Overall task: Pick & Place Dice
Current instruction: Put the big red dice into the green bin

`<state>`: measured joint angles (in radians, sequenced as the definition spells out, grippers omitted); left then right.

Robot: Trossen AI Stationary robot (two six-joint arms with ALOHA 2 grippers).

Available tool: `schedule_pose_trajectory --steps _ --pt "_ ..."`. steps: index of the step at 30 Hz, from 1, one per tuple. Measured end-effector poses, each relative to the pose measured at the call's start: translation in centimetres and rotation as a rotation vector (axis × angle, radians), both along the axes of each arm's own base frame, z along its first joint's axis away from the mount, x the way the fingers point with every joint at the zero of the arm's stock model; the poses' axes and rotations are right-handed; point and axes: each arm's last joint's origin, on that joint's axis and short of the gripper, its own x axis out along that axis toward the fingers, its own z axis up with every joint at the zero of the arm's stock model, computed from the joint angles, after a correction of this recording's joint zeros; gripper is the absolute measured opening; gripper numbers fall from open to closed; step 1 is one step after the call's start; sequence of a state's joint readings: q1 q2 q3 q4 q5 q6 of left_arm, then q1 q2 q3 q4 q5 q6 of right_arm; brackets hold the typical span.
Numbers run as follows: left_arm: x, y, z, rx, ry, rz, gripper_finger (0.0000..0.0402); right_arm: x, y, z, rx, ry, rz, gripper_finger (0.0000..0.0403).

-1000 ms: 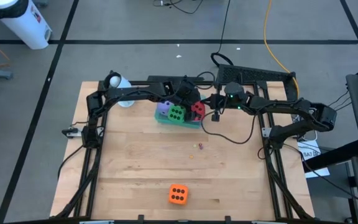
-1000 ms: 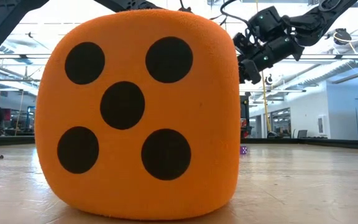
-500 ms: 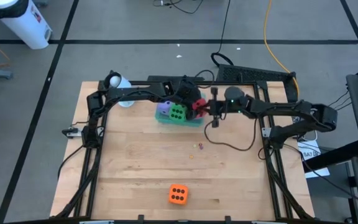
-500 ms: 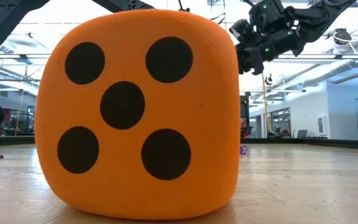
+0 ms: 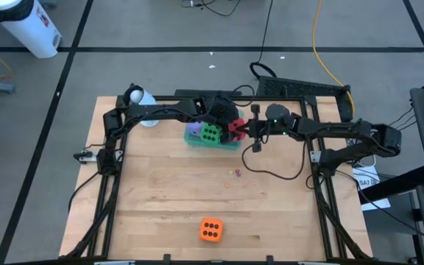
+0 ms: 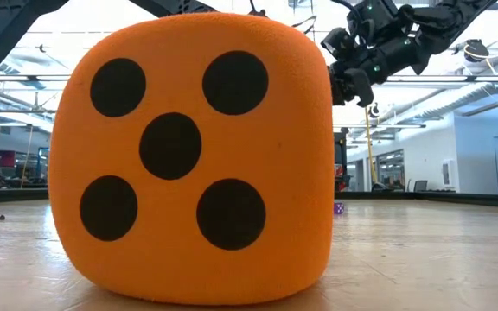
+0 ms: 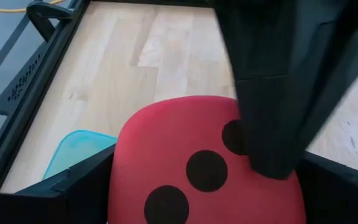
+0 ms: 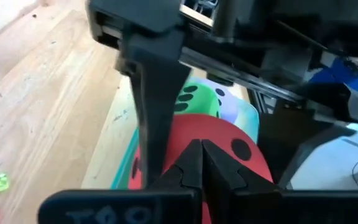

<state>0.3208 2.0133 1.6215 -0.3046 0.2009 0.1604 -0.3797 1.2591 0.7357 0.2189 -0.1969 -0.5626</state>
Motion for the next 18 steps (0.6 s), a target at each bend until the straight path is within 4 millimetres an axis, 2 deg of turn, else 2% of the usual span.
schedule_pose_trajectory --steps 6,18 --pt "0.0 -0.1 -0.1 -0.001 0.005 -0.004 0.0399 0.1 -0.9 -0.6 0.026 0.012 0.017 0.0000" --pt "0.0 -0.3 -0.2 0.007 0.017 -0.021 0.0399 1.0 -2.5 -3.8 0.179 0.096 0.014 0.0000"
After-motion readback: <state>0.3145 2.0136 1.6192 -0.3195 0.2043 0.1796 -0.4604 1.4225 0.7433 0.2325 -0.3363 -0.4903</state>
